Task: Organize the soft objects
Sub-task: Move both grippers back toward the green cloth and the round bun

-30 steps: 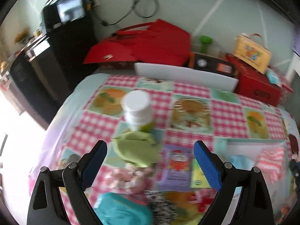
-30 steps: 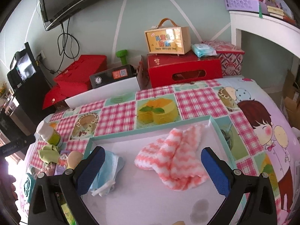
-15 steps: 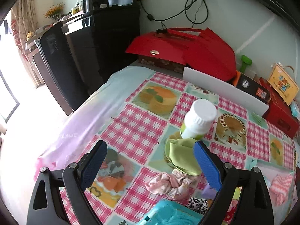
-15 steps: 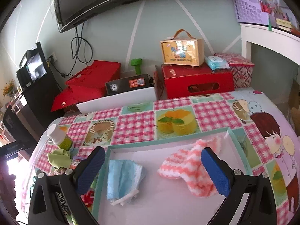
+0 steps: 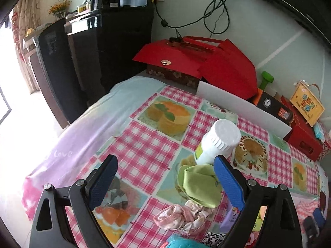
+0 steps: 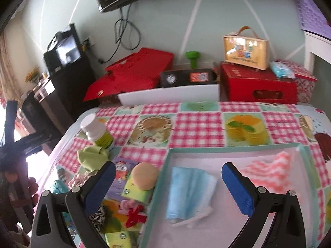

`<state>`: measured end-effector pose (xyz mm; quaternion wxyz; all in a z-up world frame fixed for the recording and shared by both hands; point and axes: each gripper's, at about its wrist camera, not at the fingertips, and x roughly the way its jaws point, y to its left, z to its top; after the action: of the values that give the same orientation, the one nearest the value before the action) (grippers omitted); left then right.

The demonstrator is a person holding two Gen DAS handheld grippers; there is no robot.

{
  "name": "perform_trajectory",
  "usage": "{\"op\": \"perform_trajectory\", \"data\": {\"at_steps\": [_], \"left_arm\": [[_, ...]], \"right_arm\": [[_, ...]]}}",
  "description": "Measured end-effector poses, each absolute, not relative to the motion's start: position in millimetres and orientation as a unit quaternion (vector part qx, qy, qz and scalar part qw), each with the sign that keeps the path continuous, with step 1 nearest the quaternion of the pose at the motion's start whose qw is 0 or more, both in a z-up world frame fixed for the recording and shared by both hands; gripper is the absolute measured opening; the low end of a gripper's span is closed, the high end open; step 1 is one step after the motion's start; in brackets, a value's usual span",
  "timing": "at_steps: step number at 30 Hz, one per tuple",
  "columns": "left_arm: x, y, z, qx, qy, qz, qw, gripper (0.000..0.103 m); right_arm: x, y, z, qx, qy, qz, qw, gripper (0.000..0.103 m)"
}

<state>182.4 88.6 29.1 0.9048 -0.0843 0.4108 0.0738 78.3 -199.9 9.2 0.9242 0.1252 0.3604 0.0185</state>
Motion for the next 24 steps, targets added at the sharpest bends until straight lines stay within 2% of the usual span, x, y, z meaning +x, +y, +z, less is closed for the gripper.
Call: {"op": "perform_trajectory", "data": {"at_steps": [10, 21, 24], "left_arm": [[199.4, 75.9, 12.8, -0.052, 0.459, 0.047, 0.886, 0.094], [213.2, 73.7, -14.4, -0.071, 0.522, 0.028, 0.850, 0.094], [215.1, 70.5, -18.2, -0.072, 0.530, 0.021, 0.845, 0.094]], "right_arm": [[107.7, -160.0, -11.7, 0.067, 0.402, 0.059, 0.912, 0.102], [134.7, -146.2, -33.6, 0.056, 0.443, 0.086, 0.891, 0.082], [140.1, -145.2, -37.3, 0.053, 0.449, 0.086, 0.888, 0.080]]}}
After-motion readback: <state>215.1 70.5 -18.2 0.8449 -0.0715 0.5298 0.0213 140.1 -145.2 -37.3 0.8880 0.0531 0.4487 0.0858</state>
